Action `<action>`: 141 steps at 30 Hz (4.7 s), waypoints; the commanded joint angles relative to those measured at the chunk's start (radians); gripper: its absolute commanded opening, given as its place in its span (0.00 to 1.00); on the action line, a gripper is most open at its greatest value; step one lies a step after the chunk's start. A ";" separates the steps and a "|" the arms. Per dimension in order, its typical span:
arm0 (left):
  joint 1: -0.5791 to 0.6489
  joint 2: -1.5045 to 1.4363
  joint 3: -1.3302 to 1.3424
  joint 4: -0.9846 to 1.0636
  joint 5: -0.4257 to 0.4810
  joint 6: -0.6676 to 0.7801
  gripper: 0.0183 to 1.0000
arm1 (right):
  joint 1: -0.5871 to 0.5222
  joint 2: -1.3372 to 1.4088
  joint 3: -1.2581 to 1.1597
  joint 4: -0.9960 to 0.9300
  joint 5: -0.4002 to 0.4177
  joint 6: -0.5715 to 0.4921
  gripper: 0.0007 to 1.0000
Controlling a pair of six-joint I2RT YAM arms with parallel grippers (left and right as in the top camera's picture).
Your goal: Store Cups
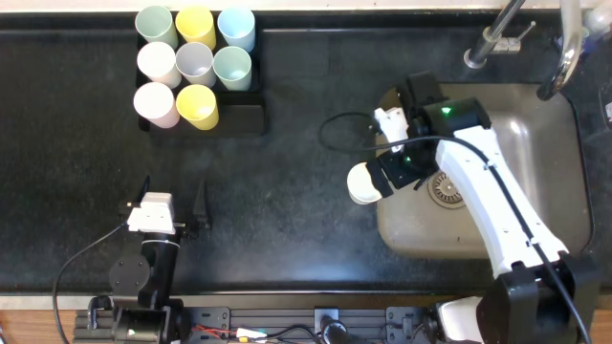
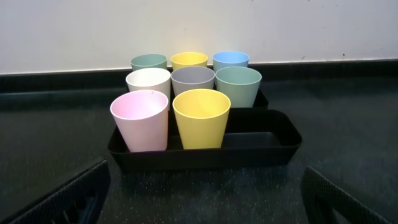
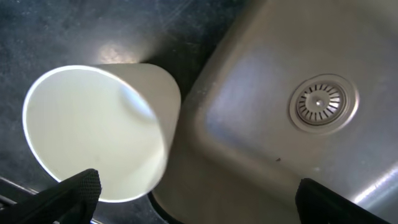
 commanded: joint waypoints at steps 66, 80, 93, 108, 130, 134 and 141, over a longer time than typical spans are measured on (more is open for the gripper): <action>0.004 -0.009 -0.003 -0.001 0.012 0.019 1.00 | 0.397 0.665 1.254 -0.283 0.006 0.201 0.04; 0.004 -0.009 -0.003 -0.001 0.013 0.019 1.00 | 0.391 0.747 1.254 -0.165 -0.054 0.209 0.04; 0.004 -0.009 -0.003 -0.001 0.012 0.019 1.00 | 0.388 0.789 1.254 -0.048 -0.027 0.227 0.04; 0.004 -0.009 -0.003 -0.001 0.013 0.019 1.00 | 0.390 0.841 1.254 -0.063 -0.031 0.223 0.04; 0.004 -0.009 -0.003 -0.001 0.013 0.019 1.00 | 0.400 0.891 1.254 -0.058 -0.031 0.203 0.04; 0.004 -0.009 -0.003 -0.001 0.013 0.019 1.00 | 0.399 0.892 1.254 -0.058 -0.031 0.196 0.04; 0.004 -0.009 -0.003 -0.001 0.013 0.019 1.00 | 0.400 0.893 1.254 -0.057 -0.031 0.197 0.27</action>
